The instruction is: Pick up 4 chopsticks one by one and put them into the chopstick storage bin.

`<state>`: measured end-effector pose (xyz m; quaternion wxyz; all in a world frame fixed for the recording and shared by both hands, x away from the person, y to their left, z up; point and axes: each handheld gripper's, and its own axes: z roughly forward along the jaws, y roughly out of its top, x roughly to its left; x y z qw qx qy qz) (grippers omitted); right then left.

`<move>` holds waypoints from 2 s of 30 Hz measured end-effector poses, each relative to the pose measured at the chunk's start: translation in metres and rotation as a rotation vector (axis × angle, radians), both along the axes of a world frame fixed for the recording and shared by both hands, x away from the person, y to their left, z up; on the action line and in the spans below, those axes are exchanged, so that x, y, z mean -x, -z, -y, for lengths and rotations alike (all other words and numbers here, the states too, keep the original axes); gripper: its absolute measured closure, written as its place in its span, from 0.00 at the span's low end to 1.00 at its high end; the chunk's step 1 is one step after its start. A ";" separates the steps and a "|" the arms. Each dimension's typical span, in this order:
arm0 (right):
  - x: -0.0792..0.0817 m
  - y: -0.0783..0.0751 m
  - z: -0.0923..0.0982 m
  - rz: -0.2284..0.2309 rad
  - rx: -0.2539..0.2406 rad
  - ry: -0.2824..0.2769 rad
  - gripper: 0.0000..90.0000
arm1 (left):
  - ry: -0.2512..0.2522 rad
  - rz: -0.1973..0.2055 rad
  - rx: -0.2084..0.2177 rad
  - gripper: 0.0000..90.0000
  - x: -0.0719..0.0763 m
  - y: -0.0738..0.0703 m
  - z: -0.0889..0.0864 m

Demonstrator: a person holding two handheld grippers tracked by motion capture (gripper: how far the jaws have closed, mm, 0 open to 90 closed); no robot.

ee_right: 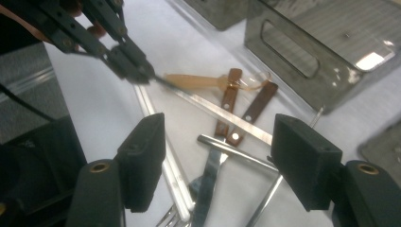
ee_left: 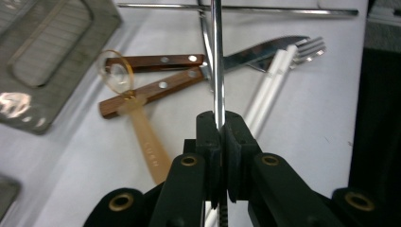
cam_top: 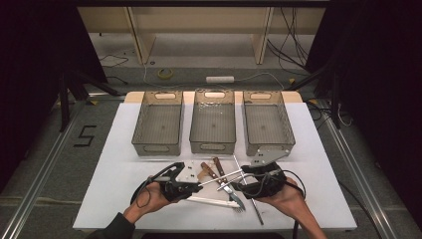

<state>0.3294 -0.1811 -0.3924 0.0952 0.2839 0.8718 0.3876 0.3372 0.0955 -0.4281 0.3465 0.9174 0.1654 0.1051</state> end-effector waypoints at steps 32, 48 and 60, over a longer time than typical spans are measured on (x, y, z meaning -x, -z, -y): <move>0.005 0.044 0.038 -0.067 -0.007 0.272 0.34 | -0.503 0.043 0.226 0.95 -0.054 -0.028 -0.079; 0.007 0.048 0.038 -0.083 0.000 0.277 0.34 | -0.698 0.029 0.247 0.95 -0.105 -0.025 -0.114; 0.008 0.048 0.036 -0.081 0.002 0.268 0.34 | -0.790 -0.022 0.248 0.95 -0.140 -0.016 -0.129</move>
